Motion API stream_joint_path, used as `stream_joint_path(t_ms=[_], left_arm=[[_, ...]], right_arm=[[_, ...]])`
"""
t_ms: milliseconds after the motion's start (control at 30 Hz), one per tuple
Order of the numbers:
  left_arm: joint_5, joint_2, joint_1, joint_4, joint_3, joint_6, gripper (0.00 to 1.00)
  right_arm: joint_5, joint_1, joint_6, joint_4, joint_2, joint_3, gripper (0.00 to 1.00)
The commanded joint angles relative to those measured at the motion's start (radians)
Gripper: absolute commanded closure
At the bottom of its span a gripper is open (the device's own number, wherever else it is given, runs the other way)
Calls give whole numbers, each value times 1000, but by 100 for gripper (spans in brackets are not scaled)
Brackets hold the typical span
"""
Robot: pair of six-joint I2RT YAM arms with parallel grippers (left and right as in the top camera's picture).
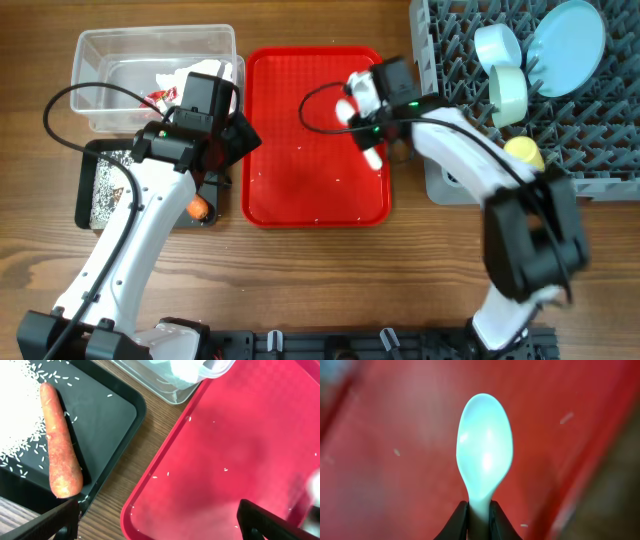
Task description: Sort waste into correct bins and load items into the dishwasher rack
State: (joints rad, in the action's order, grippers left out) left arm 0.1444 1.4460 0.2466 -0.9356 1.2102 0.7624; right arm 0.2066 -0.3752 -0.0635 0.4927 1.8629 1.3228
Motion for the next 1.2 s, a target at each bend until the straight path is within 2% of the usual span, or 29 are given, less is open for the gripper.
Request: stream_joint_path(t_ms=[0,100,200,367,400,433,500,600,667,700,800,900,1000,1100,1167], left_arm=[[13,6,-2,3,0,5,0],[13,6,-2,3,0,5,0],[13,6,-2,3,0,5,0],[13,6,-2,3,0,5,0],[13,6,-2,3,0,5,0],[13,6,-2,3,0,5,0],[13,6,-2,3,0,5,0],[13,6,-2,3,0,5,0],[13,6,-2,3,0,5,0],[13,6,-2,3,0,5,0],[13,6,-2,3,0,5,0],[13,6,-2,3,0,5,0],[13,6,-2,3,0,5,0],[13,6,-2,3,0,5,0],[13,6,-2,3,0,5,0]], right_arm=[[-127,29,11,6,-177,0,96],[-334,76,10,34,-234,0,96],[-504,170,0,66,-216,-3,96],[-505,262,3,58,-123,-3,94],[-497,262,3,58,-112,-3,65],[-494,262,3,53,-110,-3,46],[-495,262,4,43,-113,-2,34],[-489,262,57,56,-158,2,26],[-356,262,75,103,-249,19,18],[-277,261,99,138,-348,25,12],[-249,261,100,155,-641,26,0],[-250,262,95,155,-825,26,0],[-401,262,-49,221,-1028,26,0],[-468,262,-48,323,-1139,26,0],[-518,262,-31,369,-1154,3,0]])
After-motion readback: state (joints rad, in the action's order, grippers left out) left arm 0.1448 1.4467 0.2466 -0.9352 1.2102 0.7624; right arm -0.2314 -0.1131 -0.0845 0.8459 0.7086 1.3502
